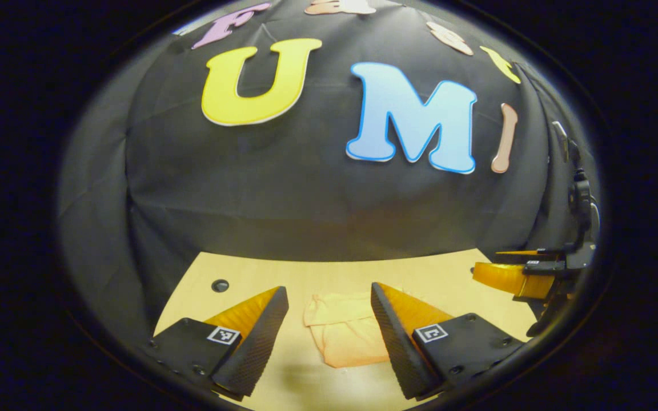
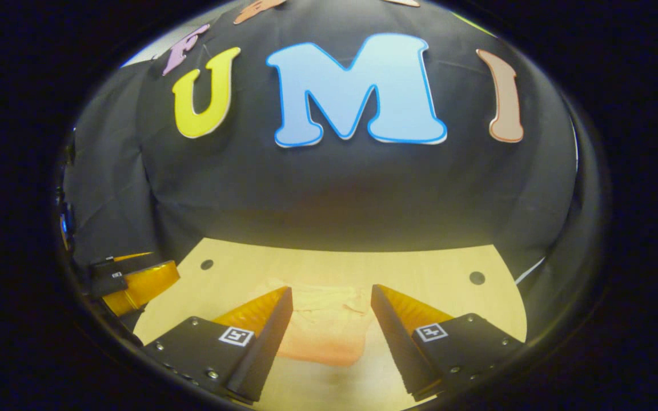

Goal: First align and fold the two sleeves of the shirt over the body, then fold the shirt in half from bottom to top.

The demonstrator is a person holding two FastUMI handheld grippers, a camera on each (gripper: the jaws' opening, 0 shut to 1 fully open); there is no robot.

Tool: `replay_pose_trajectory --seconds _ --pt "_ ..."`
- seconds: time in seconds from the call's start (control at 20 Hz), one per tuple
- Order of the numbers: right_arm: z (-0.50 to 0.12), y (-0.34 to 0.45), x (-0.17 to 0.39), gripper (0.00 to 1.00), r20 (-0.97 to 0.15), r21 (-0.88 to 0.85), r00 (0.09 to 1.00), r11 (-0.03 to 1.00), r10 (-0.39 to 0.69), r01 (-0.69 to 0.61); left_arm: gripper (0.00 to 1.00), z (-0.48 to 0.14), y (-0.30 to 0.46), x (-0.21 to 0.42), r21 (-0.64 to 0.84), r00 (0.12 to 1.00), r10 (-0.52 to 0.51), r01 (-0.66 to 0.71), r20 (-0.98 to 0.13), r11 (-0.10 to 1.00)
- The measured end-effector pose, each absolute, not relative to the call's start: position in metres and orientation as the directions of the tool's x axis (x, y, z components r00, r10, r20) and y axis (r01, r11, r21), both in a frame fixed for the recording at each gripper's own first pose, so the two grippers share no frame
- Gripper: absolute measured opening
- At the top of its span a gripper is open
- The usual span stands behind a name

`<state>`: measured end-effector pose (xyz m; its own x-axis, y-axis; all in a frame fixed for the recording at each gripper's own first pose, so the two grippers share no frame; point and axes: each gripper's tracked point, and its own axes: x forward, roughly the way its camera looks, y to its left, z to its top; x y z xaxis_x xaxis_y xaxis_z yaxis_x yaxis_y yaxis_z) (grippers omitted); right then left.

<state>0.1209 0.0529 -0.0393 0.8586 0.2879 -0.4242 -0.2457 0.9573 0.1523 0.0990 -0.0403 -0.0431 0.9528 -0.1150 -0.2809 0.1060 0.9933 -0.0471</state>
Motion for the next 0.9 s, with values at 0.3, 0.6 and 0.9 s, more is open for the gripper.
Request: replay_pose_trajectory --seconds 0.3,0.6,0.9 --pt "-0.002 0.053 0.064 0.87 -0.325 0.161 0.896 0.951 0.302 -0.262 0.98 0.0 -0.046 0.033 -0.069 0.98 -0.101 0.091 -0.174 0.994" --pt "0.002 0.056 0.018 0.87 -0.286 0.141 0.92 0.961 0.269 -0.237 0.94 0.007 -0.033 -0.004 -0.013 0.986 -0.098 0.097 -0.134 0.995" --pt "0.011 0.042 -0.008 0.87 -0.246 0.161 0.955 0.979 0.164 -0.127 0.94 0.011 -0.041 -0.028 0.026 0.972 -0.2 0.205 -0.12 0.978"
